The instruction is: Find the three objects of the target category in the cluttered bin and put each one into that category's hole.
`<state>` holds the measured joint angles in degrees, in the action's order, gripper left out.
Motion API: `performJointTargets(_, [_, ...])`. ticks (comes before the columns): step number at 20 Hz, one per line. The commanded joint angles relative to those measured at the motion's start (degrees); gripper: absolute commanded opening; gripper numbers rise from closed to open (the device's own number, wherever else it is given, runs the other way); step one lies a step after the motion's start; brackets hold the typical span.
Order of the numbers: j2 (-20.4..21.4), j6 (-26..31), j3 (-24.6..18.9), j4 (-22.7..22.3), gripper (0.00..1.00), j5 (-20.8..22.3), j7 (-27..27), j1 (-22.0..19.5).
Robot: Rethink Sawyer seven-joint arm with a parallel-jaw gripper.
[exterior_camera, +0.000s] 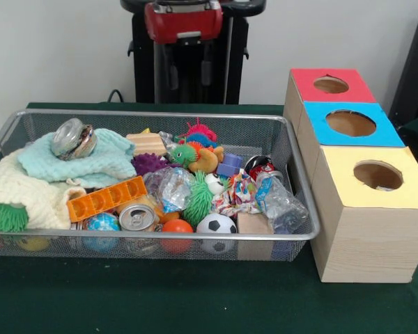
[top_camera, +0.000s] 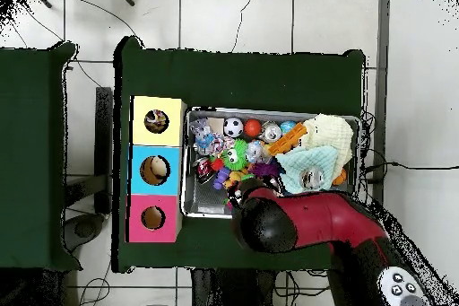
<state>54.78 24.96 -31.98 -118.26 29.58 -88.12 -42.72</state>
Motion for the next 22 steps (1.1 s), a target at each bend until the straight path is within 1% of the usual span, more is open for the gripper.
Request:
performJointTargets(1, [-5.7,2.9,2.9,5.9,1.00,-2.4,-7.8,3.9])
performJointTargets(7, [-8.9,1.7,6.3,8.8,1.00,-2.5,-10.0,8.5])
performJointTargets(10, [-10.3,2.4,7.5,10.0,1.00,-3.2,-9.7,9.3])
performJointTargets(12, [-11.6,2.7,9.0,11.6,1.00,-2.9,-9.8,10.5])
performJointTargets(15, [-13.0,2.2,11.4,13.5,1.00,-2.2,-10.7,12.7])
performJointTargets(17, [-12.7,2.0,11.9,13.3,1.00,-2.8,-10.4,12.9])
performJointTargets(22, [-15.8,0.8,14.3,16.3,1.00,-2.9,-10.8,15.1])
